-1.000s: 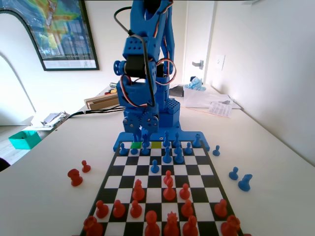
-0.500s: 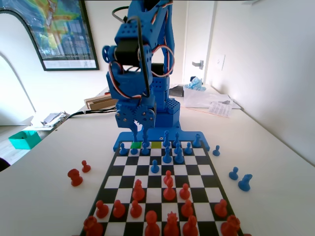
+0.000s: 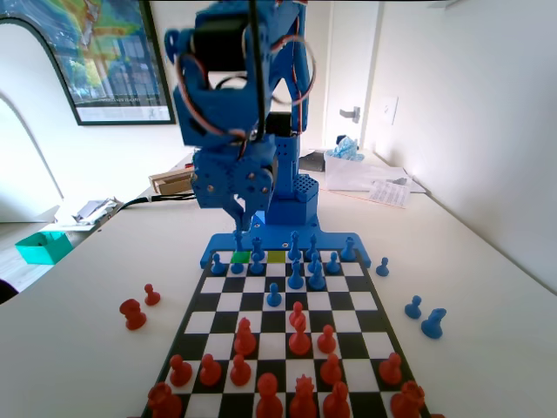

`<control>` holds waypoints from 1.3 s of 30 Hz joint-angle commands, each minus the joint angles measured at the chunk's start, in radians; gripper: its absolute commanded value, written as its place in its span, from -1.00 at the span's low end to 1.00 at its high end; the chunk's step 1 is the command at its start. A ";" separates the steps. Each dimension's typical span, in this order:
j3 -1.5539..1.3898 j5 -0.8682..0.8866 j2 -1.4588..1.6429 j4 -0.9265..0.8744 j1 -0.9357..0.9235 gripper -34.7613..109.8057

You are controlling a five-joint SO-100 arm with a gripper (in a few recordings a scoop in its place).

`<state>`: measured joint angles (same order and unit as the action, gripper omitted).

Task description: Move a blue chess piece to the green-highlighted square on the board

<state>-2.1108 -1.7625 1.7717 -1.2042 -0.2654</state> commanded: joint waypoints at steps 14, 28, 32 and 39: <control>0.158 0.075 0.474 -0.288 0.126 -0.51; 0.176 0.005 0.816 -0.492 0.187 -0.51; 0.156 -0.008 0.911 -0.525 0.204 -0.51; 0.074 -0.026 1.032 -0.512 0.225 -0.51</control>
<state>-2.0110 -1.7671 2.7443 -1.7227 -0.0383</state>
